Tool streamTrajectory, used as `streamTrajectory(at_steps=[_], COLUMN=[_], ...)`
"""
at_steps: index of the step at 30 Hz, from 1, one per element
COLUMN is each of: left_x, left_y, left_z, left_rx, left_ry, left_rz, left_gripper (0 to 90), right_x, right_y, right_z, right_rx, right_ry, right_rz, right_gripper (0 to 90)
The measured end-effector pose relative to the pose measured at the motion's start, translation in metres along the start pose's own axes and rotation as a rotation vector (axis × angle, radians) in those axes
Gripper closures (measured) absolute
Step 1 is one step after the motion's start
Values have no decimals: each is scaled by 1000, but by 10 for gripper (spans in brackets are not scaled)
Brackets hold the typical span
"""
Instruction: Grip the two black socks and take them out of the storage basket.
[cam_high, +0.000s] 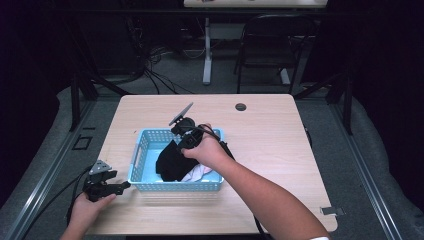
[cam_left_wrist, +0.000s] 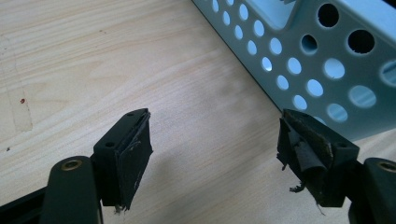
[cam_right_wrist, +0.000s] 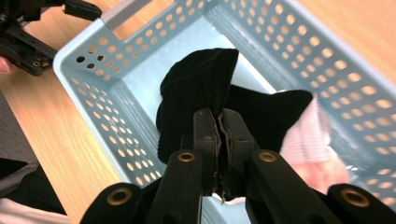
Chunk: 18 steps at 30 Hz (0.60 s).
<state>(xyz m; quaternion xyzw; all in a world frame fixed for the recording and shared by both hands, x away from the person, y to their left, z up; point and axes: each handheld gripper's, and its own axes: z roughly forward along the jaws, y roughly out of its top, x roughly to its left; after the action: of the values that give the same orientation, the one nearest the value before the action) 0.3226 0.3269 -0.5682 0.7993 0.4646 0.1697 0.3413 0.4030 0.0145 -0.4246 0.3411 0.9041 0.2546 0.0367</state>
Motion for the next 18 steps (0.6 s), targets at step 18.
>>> streamTrajectory(at_steps=[18], left_x=[1], left_y=[0], left_z=[0], left_rx=[12], left_ry=[-6], left_rz=[1], left_gripper=[258], right_x=[-4], right_y=[11], right_z=[-70], right_rx=[-51], right_ry=[-55], right_rz=[-40], right_gripper=[861])
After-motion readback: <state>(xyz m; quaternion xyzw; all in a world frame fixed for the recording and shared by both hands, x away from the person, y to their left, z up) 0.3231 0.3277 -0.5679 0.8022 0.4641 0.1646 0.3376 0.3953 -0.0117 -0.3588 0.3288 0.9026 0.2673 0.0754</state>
